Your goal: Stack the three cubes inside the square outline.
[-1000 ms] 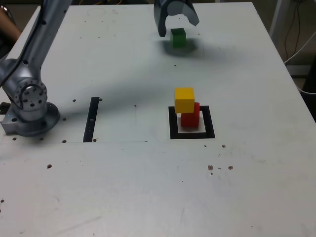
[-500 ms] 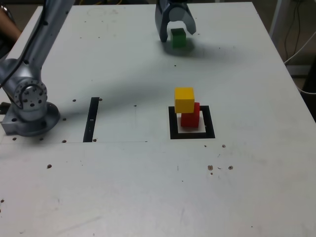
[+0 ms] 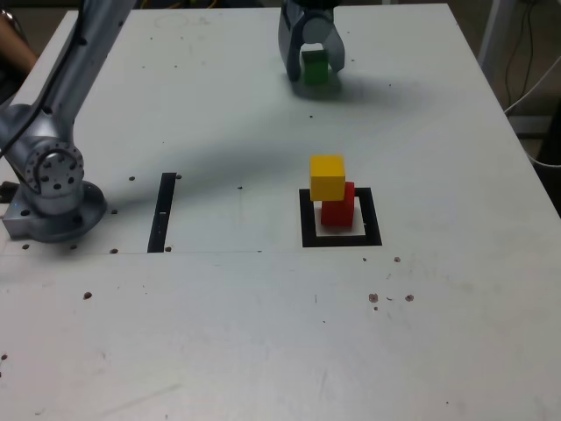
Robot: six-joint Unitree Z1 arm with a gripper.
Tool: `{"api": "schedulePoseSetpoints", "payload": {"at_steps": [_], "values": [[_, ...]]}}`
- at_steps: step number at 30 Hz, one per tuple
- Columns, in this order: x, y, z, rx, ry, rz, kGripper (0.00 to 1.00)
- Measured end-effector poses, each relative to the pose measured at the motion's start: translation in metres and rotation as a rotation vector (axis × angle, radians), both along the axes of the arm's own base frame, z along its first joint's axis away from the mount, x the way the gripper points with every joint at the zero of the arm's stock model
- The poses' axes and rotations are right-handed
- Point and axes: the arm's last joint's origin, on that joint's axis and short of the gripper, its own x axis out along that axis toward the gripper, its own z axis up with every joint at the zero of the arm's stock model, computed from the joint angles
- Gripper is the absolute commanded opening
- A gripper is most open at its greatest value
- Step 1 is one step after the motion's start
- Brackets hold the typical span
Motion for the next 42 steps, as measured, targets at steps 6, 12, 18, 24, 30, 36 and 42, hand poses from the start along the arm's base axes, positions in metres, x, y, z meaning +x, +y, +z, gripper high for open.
{"api": "schedulePoseSetpoints", "payload": {"at_steps": [6, 12, 18, 24, 30, 36, 42], "values": [[0.001, 0.000, -0.002, -0.002, -0.003, -0.003, 0.40], [0.000, -0.003, 0.000, -0.007, -0.021, 0.000, 0.24], [0.000, -0.018, 0.024, 0.012, -0.062, -0.020, 0.21], [-0.009, -0.059, 0.064, 0.017, -0.058, -0.079, 0.21], [-0.007, -0.108, 0.087, 0.039, -0.008, -0.145, 0.21], [-0.008, -0.186, 0.113, 0.084, -0.002, -0.264, 0.21], [-0.020, -0.250, 0.119, 0.073, -0.021, -0.323, 0.22]]}}
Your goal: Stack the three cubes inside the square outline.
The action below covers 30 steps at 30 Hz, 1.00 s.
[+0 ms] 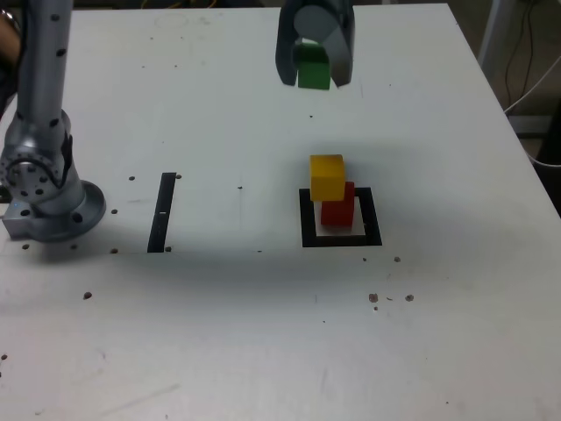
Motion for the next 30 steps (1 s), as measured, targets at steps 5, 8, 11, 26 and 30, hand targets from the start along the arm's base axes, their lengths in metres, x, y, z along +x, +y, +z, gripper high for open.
{"api": "schedulePoseSetpoints", "payload": {"at_steps": [5, 8, 11, 26, 30], "values": [[-0.003, -0.025, -0.008, -0.017, 0.022, -0.001, 0.22], [-0.004, -0.034, -0.011, -0.030, 0.026, 0.009, 0.21], [-0.004, -0.043, -0.009, -0.044, 0.011, 0.022, 0.19], [0.002, -0.096, -0.019, -0.065, -0.011, 0.044, 0.19], [0.004, -0.095, -0.021, -0.049, -0.009, 0.045, 0.19]]}}
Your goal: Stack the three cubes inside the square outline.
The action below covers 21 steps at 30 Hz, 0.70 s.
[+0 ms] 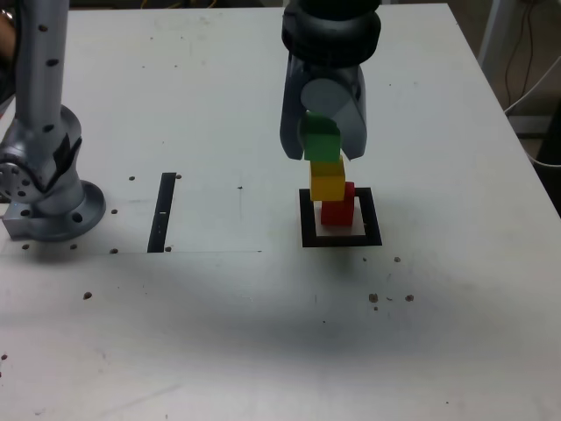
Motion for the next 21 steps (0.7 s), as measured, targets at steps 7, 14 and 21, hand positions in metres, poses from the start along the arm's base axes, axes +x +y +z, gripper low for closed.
{"api": "schedulePoseSetpoints", "payload": {"at_steps": [7, 14, 21], "values": [[0.012, -0.002, -0.012, -0.012, -0.005, 0.001, 0.19], [0.015, -0.003, -0.016, -0.017, -0.005, -0.004, 0.22], [0.015, -0.002, -0.017, -0.017, 0.000, -0.002, 0.43]]}}
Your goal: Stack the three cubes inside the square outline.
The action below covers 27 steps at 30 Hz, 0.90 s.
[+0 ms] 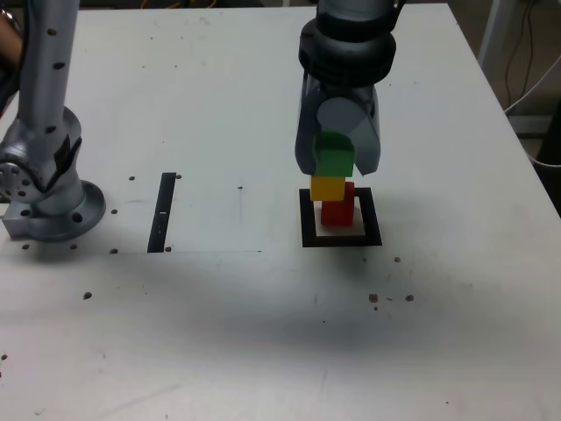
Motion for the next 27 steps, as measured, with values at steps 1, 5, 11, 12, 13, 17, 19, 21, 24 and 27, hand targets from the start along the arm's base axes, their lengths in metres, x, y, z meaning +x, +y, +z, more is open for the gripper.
{"api": "schedulePoseSetpoints", "payload": {"at_steps": [1, 5, 11, 12, 13, 17, 19, 21, 24, 27], "values": [[0.000, 0.000, 0.000, 0.000, 0.002, -0.001, 0.52], [-0.001, 0.000, -0.001, 0.001, 0.010, -0.006, 0.90], [-0.002, 0.000, -0.003, 0.003, 0.019, -0.009, 1.00], [-0.003, 0.001, -0.003, 0.003, 0.020, -0.009, 1.00], [-0.003, 0.001, -0.003, 0.004, 0.020, -0.009, 1.00], [-0.007, 0.001, 0.004, 0.006, 0.005, -0.010, 1.00], [-0.011, 0.002, 0.010, 0.006, -0.007, -0.010, 1.00], [-0.016, 0.003, 0.017, 0.005, -0.021, -0.014, 1.00], [-0.026, 0.005, 0.028, 0.003, -0.036, -0.028, 1.00], [-0.042, 0.007, 0.038, 0.011, -0.039, -0.041, 1.00]]}}
